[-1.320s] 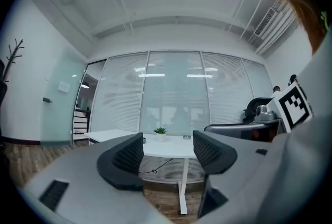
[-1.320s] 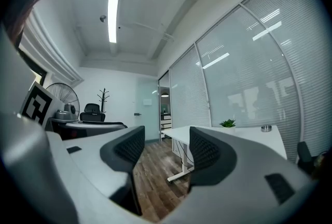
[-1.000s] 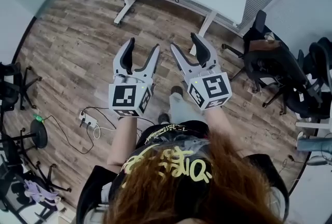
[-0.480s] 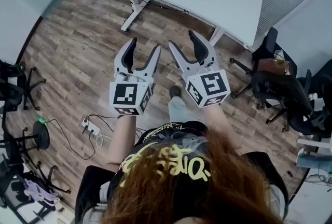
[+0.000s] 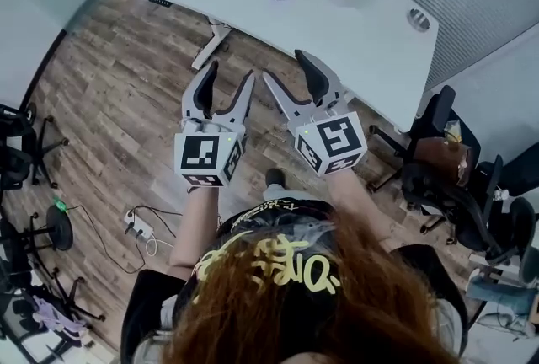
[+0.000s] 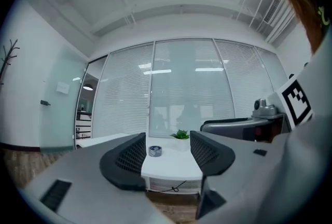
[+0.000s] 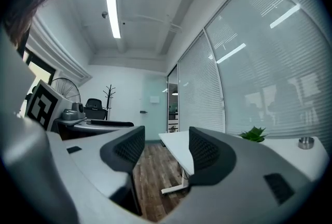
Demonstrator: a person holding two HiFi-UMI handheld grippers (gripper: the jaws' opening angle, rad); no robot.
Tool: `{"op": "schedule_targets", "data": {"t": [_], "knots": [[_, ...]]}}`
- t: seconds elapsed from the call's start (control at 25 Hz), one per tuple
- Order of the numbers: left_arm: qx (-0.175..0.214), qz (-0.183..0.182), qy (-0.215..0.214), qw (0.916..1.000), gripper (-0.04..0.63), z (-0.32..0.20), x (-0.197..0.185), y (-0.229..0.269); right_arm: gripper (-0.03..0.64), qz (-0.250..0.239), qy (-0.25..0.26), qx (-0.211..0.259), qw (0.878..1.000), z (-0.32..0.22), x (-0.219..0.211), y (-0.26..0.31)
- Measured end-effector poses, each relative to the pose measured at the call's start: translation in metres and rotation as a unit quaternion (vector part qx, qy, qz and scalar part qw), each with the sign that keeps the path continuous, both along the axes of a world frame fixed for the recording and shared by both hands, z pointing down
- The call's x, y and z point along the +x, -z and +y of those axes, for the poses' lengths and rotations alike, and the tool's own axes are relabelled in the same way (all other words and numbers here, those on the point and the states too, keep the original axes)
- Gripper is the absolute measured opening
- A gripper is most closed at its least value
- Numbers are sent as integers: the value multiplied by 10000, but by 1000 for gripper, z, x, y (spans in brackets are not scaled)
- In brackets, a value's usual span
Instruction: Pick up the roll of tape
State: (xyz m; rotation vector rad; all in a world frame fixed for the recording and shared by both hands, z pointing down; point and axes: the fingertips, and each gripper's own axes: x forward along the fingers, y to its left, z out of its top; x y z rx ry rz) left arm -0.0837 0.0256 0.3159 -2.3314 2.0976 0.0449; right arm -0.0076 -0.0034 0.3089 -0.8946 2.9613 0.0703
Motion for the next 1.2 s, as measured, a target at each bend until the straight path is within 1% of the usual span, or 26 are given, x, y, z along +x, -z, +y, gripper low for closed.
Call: {"op": "schedule_targets", "data": {"t": [0.16,0.36,0.48,0.68,0.92,1.0,1.08,1.2], "knots": [[85,71,184,9998,259,-35,-9,1,253,-56,98,23,9999,-36,-3,0],[-53,18,292,9996,256,-54,-10,-12,253,-134,224,-129,9996,-64,-7,-12],[-123,-59,321,9994,252,-60,-17,-13,253,-120,304,-158,9993,-68,-17,-11],[-74,-69,302,9995,250,-77,-22,-8,253,-53,418,-106,9991,-74,-28,-11],[-66,-159,181,9997,250,-93,-14,-4,253,-99,345,-106,9993,-91,-22,-7],[-62,-116,170,9998,247,-96,-14,-3,253,-69,375,-122,9992,-95,-22,-9],[-65,-65,190,9998,238,-97,-15,-3,253,-44,421,-146,9990,-97,-21,-10],[-76,-92,274,9996,236,-98,-16,-2,253,-75,418,-166,9990,-103,-17,-11]]}}
